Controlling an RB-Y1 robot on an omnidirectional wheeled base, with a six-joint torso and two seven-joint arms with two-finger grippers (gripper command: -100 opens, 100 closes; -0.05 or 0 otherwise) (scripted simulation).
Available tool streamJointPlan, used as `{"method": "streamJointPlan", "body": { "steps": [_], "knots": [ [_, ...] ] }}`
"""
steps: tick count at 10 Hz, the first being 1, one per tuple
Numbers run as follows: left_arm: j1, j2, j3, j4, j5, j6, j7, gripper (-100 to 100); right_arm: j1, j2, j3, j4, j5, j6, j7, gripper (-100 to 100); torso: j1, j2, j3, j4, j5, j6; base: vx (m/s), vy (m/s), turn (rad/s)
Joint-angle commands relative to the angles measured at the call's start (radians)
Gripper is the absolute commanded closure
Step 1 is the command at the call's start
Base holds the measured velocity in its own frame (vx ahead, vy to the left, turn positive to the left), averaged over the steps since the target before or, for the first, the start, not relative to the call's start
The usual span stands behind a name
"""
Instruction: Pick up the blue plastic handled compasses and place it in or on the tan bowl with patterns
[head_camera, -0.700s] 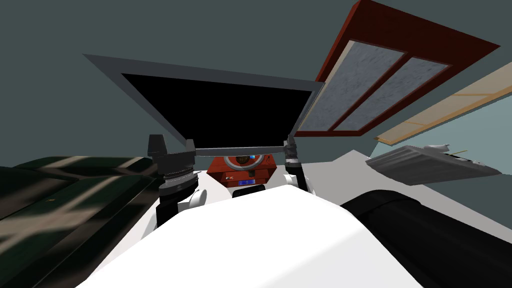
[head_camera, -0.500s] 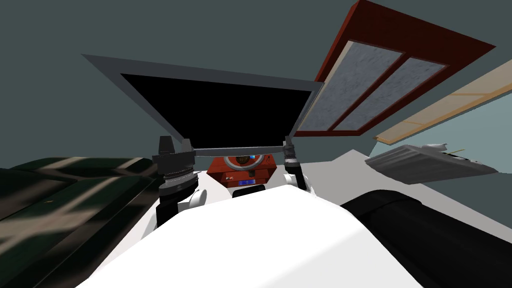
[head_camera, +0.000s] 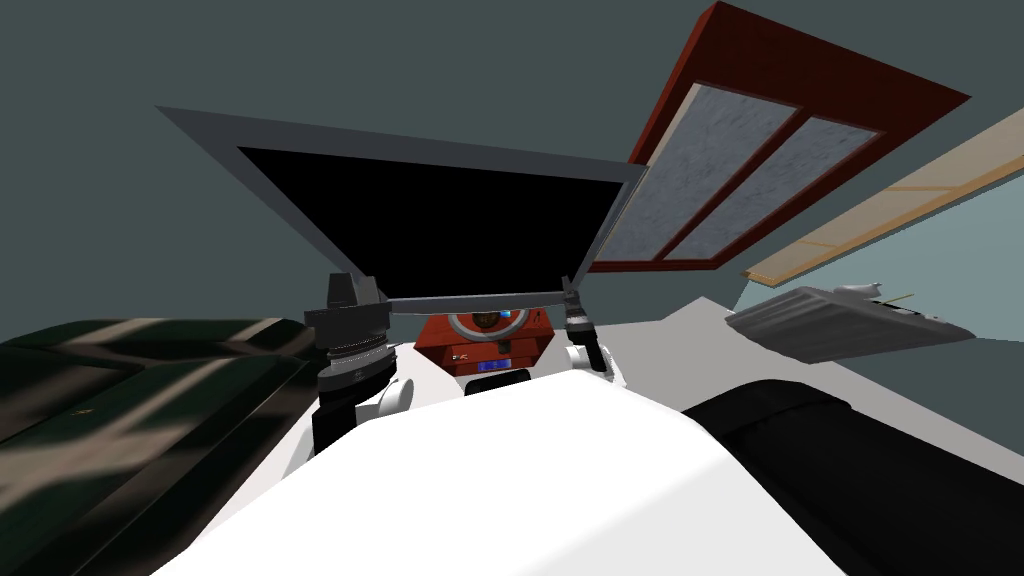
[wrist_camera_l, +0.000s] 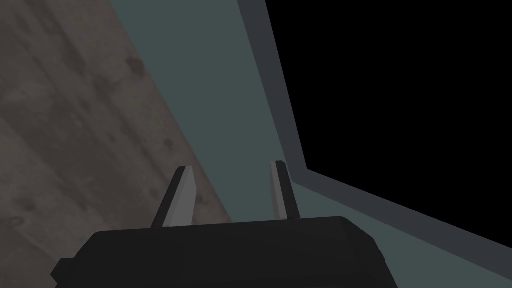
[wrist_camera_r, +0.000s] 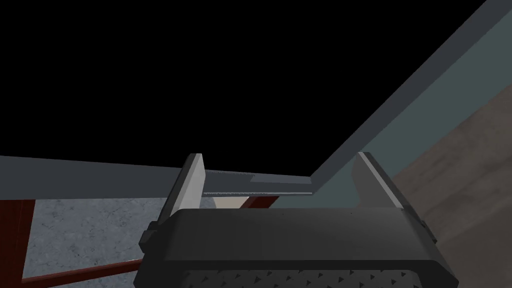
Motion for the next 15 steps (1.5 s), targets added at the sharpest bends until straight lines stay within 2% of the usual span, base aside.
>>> {"method": "streamJointPlan", "body": {
  "steps": [1, 2, 5, 6, 8, 9, 11, 12, 13, 14, 15],
  "knots": [
    [0.000, 0.000, 0.000, 0.000, 0.000, 0.000, 0.000, 0, -0.026, -0.005, -0.005, 0.050, 0.006, -0.008, 0.050, -100, 0.000, 0.000, 0.000, 0.000, 0.000, 0.000, 0.008, 0.032, -0.032],
    [0.000, 0.000, 0.000, 0.000, 0.000, 0.000, 0.000, 0, -0.026, -0.005, -0.005, 0.058, 0.006, -0.008, 0.053, -100, 0.000, 0.000, 0.000, 0.000, 0.000, 0.000, 0.005, 0.023, -0.008],
    [0.000, 0.000, 0.000, 0.000, 0.000, 0.000, 0.000, 0, -0.076, -0.012, -0.015, 0.154, 0.019, -0.015, 0.147, -100, 0.000, 0.000, 0.000, 0.000, 0.000, 0.000, 0.006, 0.027, -0.034],
    [0.000, 0.000, 0.000, 0.000, 0.000, 0.000, 0.000, 0, -0.076, -0.012, -0.015, 0.160, 0.019, -0.015, 0.155, -100, 0.000, 0.000, 0.000, 0.000, 0.000, 0.000, 0.003, 0.026, -0.011],
    [0.000, 0.000, 0.000, 0.000, 0.000, 0.000, 0.000, 0, -0.112, -0.015, -0.023, 0.225, 0.028, -0.020, 0.221, -100, 0.000, 0.000, 0.000, 0.000, 0.000, 0.000, 0.000, 0.027, -0.032],
    [0.000, 0.000, 0.000, 0.000, 0.000, 0.000, 0.000, 0, -0.112, -0.015, -0.023, 0.234, 0.028, -0.020, 0.229, -100, 0.000, 0.000, 0.000, 0.000, 0.000, 0.000, 0.004, 0.023, -0.014],
    [0.000, 0.000, 0.000, 0.000, 0.000, 0.000, 0.000, 0, -0.150, -0.018, -0.031, 0.301, 0.038, -0.024, 0.294, -100, 0.000, 0.000, 0.000, 0.000, 0.000, 0.000, 0.005, 0.027, -0.034],
    [0.000, 0.000, 0.000, 0.000, 0.000, 0.000, 0.000, 0, -0.150, -0.018, -0.031, 0.314, 0.038, -0.024, 0.306, -100, 0.000, 0.000, 0.000, 0.000, 0.000, 0.000, 0.005, 0.029, -0.016],
    [0.000, 0.000, 0.000, 0.000, 0.000, 0.000, 0.000, 0, -0.169, -0.019, -0.034, 0.353, 0.043, -0.027, 0.341, -100, 0.000, 0.000, 0.000, 0.000, 0.000, 0.000, 0.003, 0.025, -0.025],
    [0.000, 0.000, 0.000, 0.000, 0.000, 0.000, 0.000, 0, -0.169, -0.019, -0.034, 0.356, 0.043, -0.027, 0.346, -100, 0.000, 0.000, 0.000, 0.000, 0.000, 0.000, 0.004, 0.019, -0.014],
    [0.000, 0.000, 0.000, 0.000, 0.000, 0.000, 0.000, 0, -0.190, -0.021, -0.038, 0.397, 0.048, -0.029, 0.384, -100, 0.000, 0.000, 0.000, 0.000, 0.000, 0.000, 0.005, 0.023, -0.028]
  ]
}}
